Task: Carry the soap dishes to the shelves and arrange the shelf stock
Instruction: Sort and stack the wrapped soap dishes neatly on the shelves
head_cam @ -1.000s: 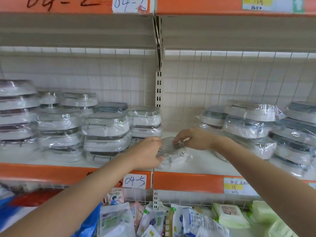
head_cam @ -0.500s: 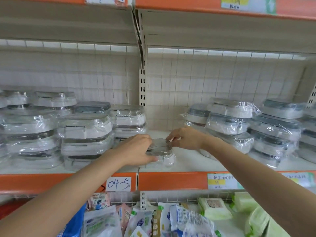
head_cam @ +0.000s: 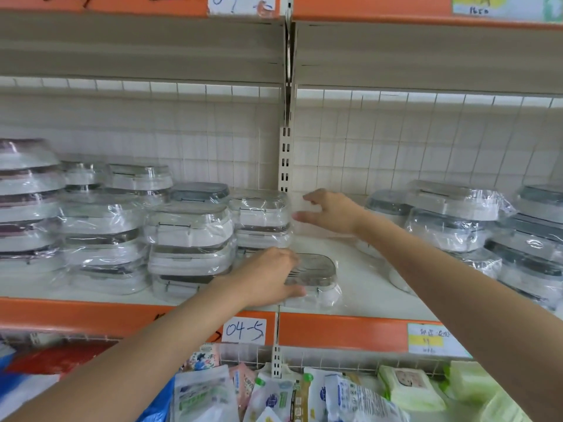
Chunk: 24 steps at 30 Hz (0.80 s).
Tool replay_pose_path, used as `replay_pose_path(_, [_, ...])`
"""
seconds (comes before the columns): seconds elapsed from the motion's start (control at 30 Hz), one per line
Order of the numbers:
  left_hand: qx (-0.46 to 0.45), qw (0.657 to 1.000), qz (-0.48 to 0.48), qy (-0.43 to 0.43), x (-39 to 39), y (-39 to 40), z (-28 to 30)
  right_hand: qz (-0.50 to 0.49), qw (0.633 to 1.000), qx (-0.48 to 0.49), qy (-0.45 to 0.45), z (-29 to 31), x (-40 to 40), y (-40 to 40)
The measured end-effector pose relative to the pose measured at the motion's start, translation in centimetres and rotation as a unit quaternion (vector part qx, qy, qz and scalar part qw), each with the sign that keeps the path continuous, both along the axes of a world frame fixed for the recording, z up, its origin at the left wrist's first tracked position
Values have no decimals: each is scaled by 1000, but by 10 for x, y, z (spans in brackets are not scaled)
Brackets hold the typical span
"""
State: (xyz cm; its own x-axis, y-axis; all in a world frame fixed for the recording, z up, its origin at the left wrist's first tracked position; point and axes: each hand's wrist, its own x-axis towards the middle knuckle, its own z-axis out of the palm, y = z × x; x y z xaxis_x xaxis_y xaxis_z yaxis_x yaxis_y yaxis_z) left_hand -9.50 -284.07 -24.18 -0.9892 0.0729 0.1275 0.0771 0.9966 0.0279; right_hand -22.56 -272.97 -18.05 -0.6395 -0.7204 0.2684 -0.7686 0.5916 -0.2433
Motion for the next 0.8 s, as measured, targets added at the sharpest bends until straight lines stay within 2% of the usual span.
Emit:
replay_pose_path(0.23, [11, 1000, 7, -4, 9, -16, -6, 10, 998, -13, -64, 8, -18, -76])
replay_pose_path(0.37, [16, 1000, 23, -8, 11, -16, -9, 20, 994, -45, -96, 5, -26, -81])
replay_pose_path(0.43, [23, 999, 26, -5, 11, -17, -12, 11, 995, -69, -69, 10, -30, -67])
replay_pose_path(0.53, [34, 999, 25, -1, 11, -18, -13, -95, 994, -62, 9, 16, -39, -36])
replay_pose_path(0.67, [30, 999, 26, 5, 10, -12, -12, -215, 972, 21, 96, 12, -32, 0])
replay_pose_path(0.8, [36, 999, 21, 16, 13, -5, -12, -232, 960, 98, 122, -8, -23, 6])
